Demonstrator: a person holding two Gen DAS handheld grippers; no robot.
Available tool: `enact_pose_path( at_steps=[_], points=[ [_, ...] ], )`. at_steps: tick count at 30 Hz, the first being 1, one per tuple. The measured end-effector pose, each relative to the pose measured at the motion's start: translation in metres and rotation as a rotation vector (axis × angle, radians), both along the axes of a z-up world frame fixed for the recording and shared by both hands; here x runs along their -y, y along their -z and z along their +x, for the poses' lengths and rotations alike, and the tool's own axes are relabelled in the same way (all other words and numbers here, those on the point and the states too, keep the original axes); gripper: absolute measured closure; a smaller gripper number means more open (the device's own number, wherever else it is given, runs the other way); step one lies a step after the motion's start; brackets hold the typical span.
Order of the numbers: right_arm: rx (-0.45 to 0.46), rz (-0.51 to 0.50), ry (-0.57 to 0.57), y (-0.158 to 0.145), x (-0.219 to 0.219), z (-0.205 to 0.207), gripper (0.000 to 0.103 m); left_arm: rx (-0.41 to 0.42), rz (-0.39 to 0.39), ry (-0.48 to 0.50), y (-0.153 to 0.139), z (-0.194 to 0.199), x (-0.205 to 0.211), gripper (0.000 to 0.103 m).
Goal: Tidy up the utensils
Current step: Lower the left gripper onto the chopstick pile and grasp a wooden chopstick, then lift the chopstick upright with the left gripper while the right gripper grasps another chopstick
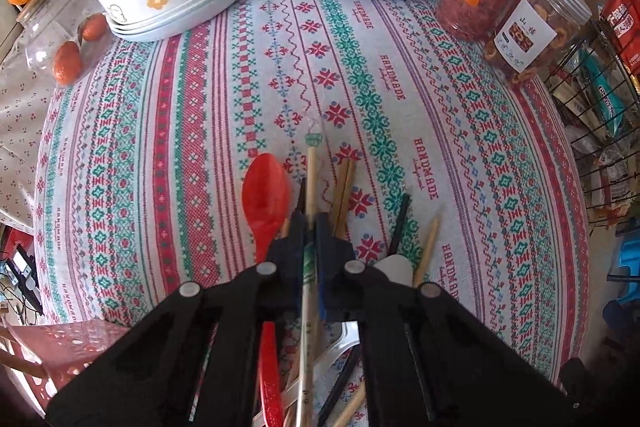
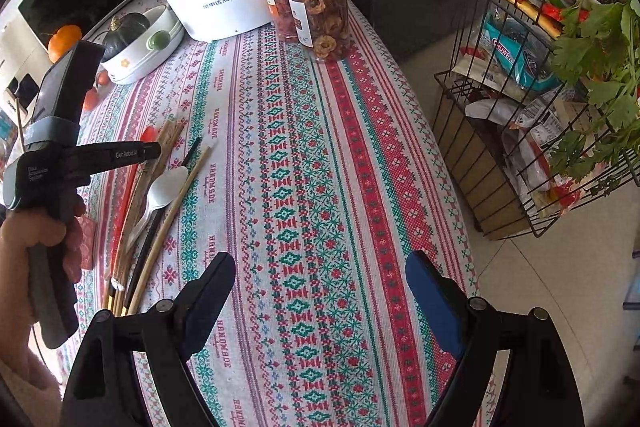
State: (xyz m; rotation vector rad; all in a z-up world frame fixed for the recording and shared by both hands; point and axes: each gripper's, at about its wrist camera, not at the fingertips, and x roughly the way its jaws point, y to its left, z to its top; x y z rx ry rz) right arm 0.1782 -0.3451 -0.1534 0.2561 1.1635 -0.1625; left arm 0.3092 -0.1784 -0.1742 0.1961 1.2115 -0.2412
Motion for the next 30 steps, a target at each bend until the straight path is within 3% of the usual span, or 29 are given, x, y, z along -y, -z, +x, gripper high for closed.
enact_pose_path(
  at_steps=[11, 19, 26, 30],
  points=[
    [0.003, 0.011, -0.015, -0.002, -0.013, 0.003, 0.015, 0.157, -0.091, 0.102, -0.065, -0.079, -0.032, 0.097],
    [-0.01, 0.046, -0.048, 0.003, -0.04, 0.009, 0.015, 0.295, -0.204, 0.115, -0.111, -0.135, -0.085, 0.097],
    [-0.026, 0.124, -0.027, 0.016, -0.058, 0.027, 0.015, 0.424, -0.243, 0.081, -0.126, -0.17, -0.136, 0.097],
    [-0.036, 0.134, -0.04, 0.025, -0.076, 0.041, 0.019, 0.441, -0.26, 0.067, -0.125, -0.174, -0.152, 0.097]
  ],
)
